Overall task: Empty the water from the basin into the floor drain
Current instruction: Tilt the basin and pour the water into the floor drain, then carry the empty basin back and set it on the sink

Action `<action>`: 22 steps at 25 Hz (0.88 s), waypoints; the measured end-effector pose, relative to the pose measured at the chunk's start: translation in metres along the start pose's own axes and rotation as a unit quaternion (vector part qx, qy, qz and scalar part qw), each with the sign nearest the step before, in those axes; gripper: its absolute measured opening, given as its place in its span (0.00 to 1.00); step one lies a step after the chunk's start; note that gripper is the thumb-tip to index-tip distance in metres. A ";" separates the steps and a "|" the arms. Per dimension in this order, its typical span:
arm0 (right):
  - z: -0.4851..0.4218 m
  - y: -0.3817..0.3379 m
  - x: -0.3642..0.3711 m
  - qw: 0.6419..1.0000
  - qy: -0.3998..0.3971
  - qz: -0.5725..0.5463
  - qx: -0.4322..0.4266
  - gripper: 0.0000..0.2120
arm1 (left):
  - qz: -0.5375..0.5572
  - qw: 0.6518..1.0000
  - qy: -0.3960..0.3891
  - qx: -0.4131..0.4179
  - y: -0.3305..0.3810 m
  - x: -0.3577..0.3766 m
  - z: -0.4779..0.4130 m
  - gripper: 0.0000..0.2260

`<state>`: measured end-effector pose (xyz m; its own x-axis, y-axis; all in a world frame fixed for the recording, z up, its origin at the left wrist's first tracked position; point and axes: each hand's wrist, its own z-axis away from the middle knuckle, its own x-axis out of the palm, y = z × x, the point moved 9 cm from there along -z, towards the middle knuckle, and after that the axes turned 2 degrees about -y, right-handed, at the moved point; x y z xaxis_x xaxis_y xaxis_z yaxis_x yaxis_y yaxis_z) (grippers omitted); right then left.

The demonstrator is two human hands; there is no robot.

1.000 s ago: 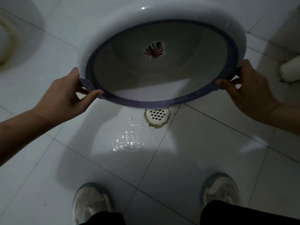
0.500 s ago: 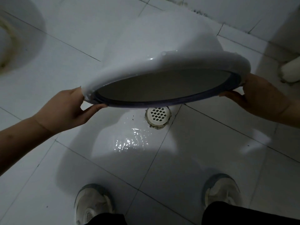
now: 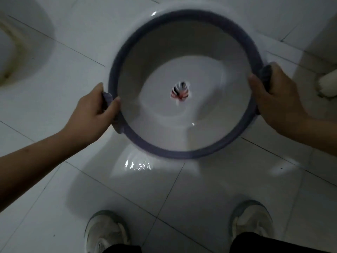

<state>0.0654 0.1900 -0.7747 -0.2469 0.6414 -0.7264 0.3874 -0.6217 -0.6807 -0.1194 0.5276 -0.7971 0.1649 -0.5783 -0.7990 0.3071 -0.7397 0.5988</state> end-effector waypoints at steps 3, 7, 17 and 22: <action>-0.004 0.032 0.021 0.983 -0.027 -0.084 0.159 0.20 | 0.048 0.995 0.002 -0.093 -0.007 0.012 -0.011 0.19; -0.010 0.048 0.032 0.971 -0.047 -0.111 0.204 0.23 | 0.057 0.992 0.008 -0.110 -0.011 0.016 -0.024 0.19; -0.029 -0.032 -0.060 0.968 0.009 -0.071 0.241 0.22 | 0.055 0.993 -0.029 -0.104 0.055 -0.064 -0.048 0.21; -0.022 -0.123 -0.146 0.960 -0.027 -0.098 0.262 0.29 | 0.054 0.992 -0.026 -0.114 0.123 -0.162 -0.030 0.24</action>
<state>0.0734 0.1829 -0.5829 -0.3213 0.7536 -0.5735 -0.1680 -0.6414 -0.7486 -0.0805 0.5405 -0.5957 0.1606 -0.6711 -0.7238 0.4955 -0.5794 0.6471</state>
